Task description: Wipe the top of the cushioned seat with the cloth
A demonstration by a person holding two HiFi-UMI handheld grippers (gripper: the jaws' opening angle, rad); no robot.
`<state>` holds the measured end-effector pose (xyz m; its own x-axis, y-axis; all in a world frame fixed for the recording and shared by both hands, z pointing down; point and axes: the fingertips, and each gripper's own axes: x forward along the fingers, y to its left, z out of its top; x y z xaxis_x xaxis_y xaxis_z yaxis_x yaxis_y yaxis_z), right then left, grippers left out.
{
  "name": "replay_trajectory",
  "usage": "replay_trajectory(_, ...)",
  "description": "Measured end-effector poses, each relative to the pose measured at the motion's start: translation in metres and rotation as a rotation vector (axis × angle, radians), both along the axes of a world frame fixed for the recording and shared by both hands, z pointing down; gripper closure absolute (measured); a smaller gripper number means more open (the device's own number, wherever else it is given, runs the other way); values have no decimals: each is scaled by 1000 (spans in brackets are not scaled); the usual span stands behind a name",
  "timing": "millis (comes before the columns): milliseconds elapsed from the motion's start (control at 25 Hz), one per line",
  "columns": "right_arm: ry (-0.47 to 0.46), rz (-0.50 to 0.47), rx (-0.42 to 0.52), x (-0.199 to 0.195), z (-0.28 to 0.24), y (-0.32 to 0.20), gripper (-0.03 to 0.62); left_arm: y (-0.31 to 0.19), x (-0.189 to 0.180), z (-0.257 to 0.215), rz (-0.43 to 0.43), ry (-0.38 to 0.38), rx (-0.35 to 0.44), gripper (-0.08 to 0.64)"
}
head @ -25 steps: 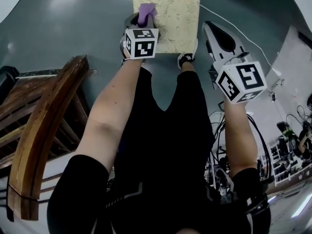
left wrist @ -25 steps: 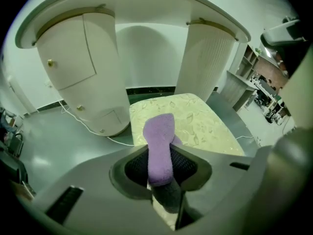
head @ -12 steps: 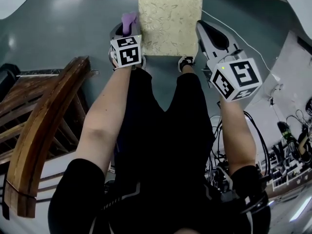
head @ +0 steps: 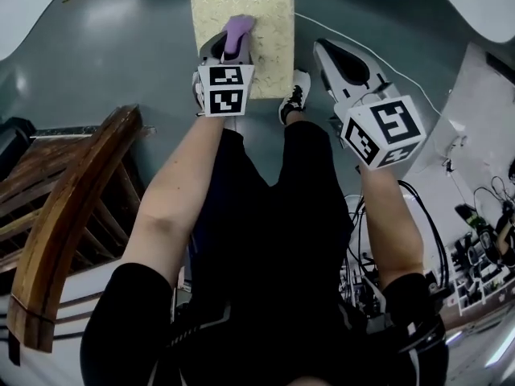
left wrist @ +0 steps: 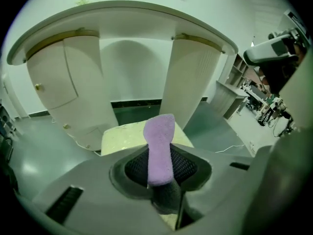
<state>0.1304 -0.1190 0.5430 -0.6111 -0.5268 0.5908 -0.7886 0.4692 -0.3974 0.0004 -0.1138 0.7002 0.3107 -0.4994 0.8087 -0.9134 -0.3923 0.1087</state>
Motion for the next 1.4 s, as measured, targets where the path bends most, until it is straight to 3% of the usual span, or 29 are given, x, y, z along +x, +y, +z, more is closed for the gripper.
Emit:
replay_trajectory(280,-2,53,-2,53,6,0,588,-25,89,16,52,38,6,466)
replay_trajectory(520,-22,96,12,64,13,-10,588,-37,107,45,48,20,-9,466)
replay_trajectory(760,18,127,9,56,21,-22,589,-44,82,52,69,-8,-11,466)
replay_trajectory(960,-9,110,14,25,13,-25,588,-45,42,51,2,23,-18,466)
replay_trajectory(1400,-3,77,-38,-39,12,-13,588,-47,-50,51,-72,1,-10,466)
